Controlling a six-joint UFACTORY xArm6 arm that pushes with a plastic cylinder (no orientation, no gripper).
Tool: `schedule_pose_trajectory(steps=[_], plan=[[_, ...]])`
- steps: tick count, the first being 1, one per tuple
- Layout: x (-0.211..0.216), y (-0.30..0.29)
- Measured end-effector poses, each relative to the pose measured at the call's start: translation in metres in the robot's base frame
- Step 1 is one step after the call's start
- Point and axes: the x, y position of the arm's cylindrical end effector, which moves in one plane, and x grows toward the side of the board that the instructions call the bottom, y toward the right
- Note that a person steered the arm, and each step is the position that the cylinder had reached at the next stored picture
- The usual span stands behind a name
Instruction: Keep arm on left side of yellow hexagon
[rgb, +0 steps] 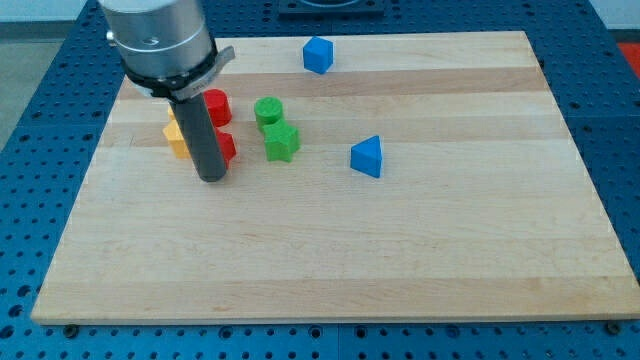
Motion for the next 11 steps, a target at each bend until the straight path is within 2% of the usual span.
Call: schedule_pose_trajectory(steps=[3,4,5,6,7,11], plan=[[-0.030,-0.002],[-0.031,-0.002],[-0.010,-0.003],[-0.004,-0.040],[-0.017,-0.070],[-0.046,-0.054]])
